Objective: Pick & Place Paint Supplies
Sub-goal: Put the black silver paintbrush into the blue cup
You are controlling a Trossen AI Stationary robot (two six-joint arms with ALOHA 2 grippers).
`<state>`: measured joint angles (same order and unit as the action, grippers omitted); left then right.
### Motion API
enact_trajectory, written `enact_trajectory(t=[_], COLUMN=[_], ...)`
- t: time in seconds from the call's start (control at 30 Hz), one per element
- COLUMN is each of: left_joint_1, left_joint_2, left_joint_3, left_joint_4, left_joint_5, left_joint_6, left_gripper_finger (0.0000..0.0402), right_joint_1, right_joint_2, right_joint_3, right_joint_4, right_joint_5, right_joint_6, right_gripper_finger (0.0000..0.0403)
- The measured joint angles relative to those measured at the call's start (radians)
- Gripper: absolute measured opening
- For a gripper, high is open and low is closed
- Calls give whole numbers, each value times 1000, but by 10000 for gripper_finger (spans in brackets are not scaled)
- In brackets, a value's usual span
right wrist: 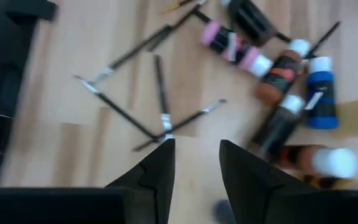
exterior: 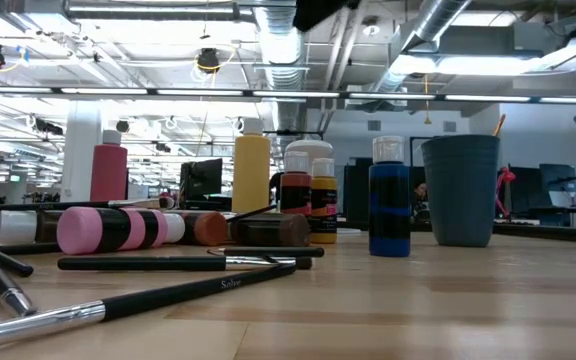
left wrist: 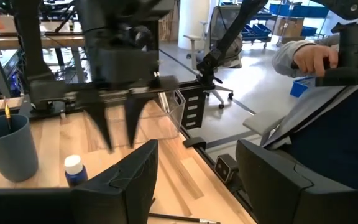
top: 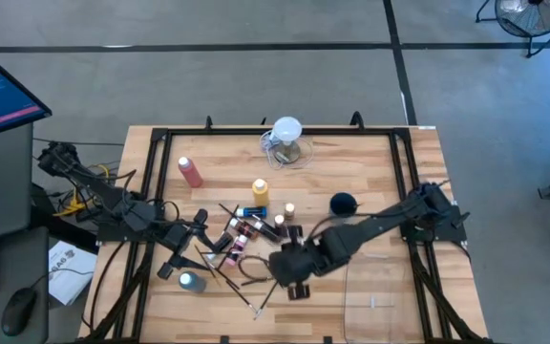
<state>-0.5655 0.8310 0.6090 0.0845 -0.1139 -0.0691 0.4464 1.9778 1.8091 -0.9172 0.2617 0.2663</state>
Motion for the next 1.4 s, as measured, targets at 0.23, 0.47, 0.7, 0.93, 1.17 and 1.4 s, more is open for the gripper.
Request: enact_trajectory(t=[0.23, 0.47, 0.7, 0.93, 1.17, 1.4], left_joint_1=[0, 1, 21, 23, 23, 23], left_joint_2=[0, -16, -77, -93, -92, -92], left_joint_3=[0, -1, -1, -1, -1, -1], left_joint_4=[19, 43, 73, 72, 72, 72], left_joint_5=[-95, -122, -132, -122, -121, -119], left_joint_6=[-66, -71, -96, -87, -69, -75], left_gripper_finger=[204, 204, 204, 204, 204, 204], right_joint_1=[39, 39, 34, -3, -18, -38], right_joint_2=[6, 15, 107, 192, 204, 204], right_joint_3=[-1, 0, 3, 11, 9, 9], right_joint_4=[-3, 3, 138, 145, 120, 91], right_joint_5=[-21, -110, -318, -434, -414, -319], right_joint_6=[312, 541, 640, 677, 663, 640], right_gripper_finger=[118, 118, 118, 118, 116, 84])
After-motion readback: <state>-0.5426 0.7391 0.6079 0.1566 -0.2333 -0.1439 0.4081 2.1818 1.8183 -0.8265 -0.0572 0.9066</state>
